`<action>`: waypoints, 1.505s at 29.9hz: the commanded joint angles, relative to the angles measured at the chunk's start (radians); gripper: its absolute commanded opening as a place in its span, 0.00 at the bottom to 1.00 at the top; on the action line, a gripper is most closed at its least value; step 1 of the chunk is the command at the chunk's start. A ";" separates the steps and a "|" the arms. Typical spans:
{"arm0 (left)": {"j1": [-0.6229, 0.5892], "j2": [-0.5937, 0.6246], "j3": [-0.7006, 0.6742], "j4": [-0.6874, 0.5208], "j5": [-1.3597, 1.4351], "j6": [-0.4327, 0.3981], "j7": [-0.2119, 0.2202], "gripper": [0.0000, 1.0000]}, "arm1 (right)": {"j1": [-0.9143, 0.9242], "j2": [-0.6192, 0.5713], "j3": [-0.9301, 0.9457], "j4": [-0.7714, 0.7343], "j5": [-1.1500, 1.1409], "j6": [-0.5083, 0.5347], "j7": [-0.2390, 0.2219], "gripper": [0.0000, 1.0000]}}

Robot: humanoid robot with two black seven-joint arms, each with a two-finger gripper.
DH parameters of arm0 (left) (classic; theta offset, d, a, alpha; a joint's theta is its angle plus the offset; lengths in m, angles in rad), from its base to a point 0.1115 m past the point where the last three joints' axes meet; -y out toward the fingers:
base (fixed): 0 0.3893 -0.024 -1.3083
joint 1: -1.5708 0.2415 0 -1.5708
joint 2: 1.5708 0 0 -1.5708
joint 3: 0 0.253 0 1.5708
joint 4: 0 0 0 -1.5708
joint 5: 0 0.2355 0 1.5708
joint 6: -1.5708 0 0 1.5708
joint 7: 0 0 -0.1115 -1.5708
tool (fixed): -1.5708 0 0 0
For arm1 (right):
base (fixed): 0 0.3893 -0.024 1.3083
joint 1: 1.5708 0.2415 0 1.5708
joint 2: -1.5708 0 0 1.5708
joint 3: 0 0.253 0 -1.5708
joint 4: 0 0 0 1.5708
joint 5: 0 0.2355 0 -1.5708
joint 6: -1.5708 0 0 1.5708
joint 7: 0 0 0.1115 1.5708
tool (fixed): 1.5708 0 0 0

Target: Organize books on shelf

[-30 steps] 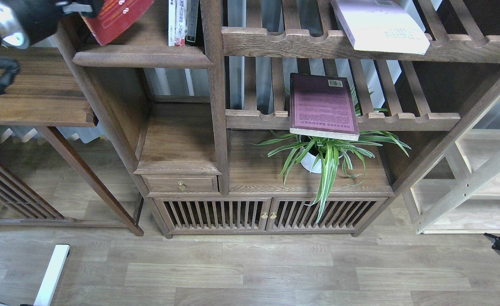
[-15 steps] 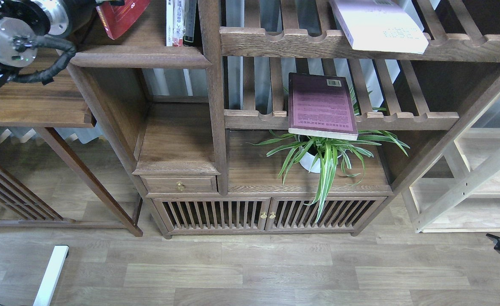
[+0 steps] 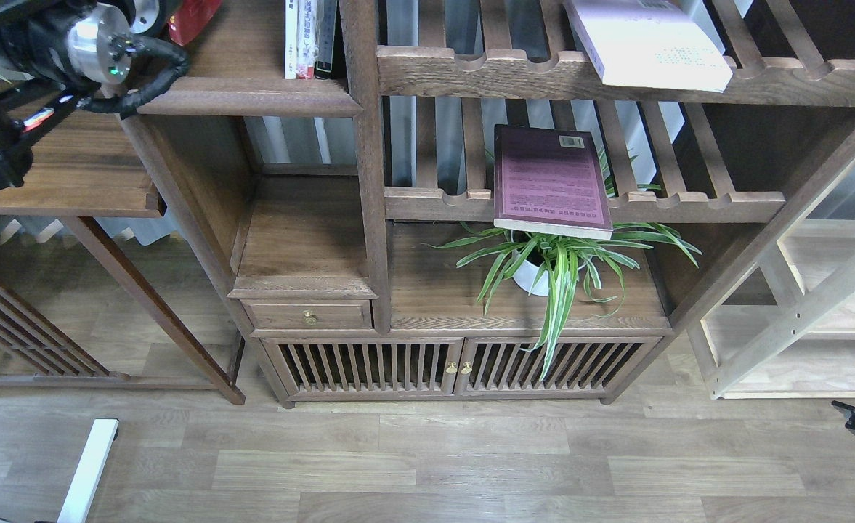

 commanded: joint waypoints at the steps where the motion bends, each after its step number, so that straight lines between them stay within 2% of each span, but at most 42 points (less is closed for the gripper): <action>1: 0.009 -0.032 -0.015 0.011 0.000 0.000 -0.017 0.00 | 0.000 -0.005 0.000 0.000 -0.001 -0.001 0.000 1.00; 10: 0.014 -0.124 -0.024 0.097 -0.012 0.000 -0.023 0.00 | 0.002 -0.007 0.001 0.000 -0.001 -0.001 0.000 1.00; 18: 0.025 -0.150 -0.069 0.148 -0.073 0.000 -0.014 0.00 | 0.003 -0.007 0.001 0.000 -0.001 -0.001 0.000 1.00; 34: 0.013 -0.197 -0.036 0.237 -0.130 0.000 0.011 0.00 | 0.000 -0.007 0.001 0.000 -0.001 -0.001 0.000 1.00; 45: 0.000 -0.302 -0.027 0.353 -0.138 0.000 0.012 0.00 | 0.000 -0.007 0.001 0.000 -0.001 -0.001 0.000 1.00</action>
